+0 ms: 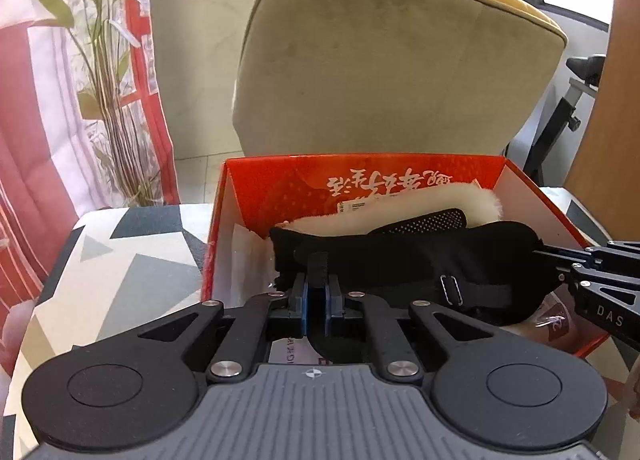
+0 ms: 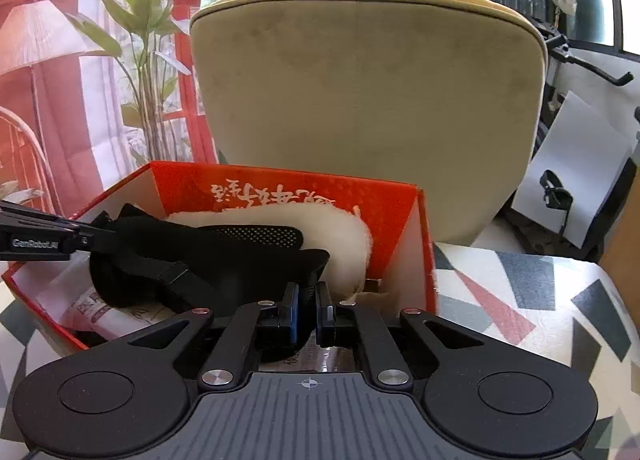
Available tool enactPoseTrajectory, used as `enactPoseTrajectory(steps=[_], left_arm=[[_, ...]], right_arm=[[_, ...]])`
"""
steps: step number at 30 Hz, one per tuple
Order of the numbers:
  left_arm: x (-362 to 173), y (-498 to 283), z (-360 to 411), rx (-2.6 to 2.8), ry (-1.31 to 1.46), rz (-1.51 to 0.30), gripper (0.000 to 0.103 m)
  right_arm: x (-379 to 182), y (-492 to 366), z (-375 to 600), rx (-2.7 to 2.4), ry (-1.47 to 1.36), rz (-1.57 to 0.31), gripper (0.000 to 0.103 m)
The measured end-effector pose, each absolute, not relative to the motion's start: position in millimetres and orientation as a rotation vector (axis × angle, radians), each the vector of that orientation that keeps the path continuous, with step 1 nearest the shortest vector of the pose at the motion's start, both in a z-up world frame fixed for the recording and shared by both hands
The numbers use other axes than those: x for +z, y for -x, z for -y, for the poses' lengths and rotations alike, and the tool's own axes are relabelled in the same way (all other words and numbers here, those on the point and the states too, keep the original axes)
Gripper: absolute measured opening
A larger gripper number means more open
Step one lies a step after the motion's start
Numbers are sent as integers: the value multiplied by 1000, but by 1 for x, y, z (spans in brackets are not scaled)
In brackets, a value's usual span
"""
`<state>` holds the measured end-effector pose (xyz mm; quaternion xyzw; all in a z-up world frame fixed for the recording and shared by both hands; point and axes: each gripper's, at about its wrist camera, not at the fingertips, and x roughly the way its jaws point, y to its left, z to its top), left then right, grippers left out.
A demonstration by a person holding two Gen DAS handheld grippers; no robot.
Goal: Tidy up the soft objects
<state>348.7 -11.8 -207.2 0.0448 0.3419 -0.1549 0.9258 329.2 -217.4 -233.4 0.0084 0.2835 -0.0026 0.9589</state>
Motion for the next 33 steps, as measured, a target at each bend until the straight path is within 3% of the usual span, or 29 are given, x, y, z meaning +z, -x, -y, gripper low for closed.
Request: enactPoseTrajectory(steps=[6,9,14,15,17,21,23,27,33], left_arm=[[-203,-351,2,-324,-57,-730,19],[-200,-346,0,-340,-52,-718,42],[-184,-331,-5,-351,-58,-637,95],[-179,-326,-6,-344,-60,-616,98],[-172,-320,-7,-315,-86,-582,100],[-159,-304,-9,-288,-116,-557,102],[-152,-294,-11,-270,-111,-539,103],[-136,-272,-13,-235,-105,-516,103],[-112,-241,-21,-245,-28,-521,103]], right_arm=[[-231,-326,225,-25,-15,-574,9],[-229,-323,226,-43,-3,-576,11],[-220,-314,234,-80,-23,-560,19],[-218,-312,236,-86,-27,-551,21],[-212,-307,238,-97,-31,-537,29],[-198,-295,241,-97,-76,-515,65],[-190,-286,240,-91,-89,-498,72],[-173,-267,234,-74,-101,-467,102],[-141,-233,217,-48,-102,-428,103]])
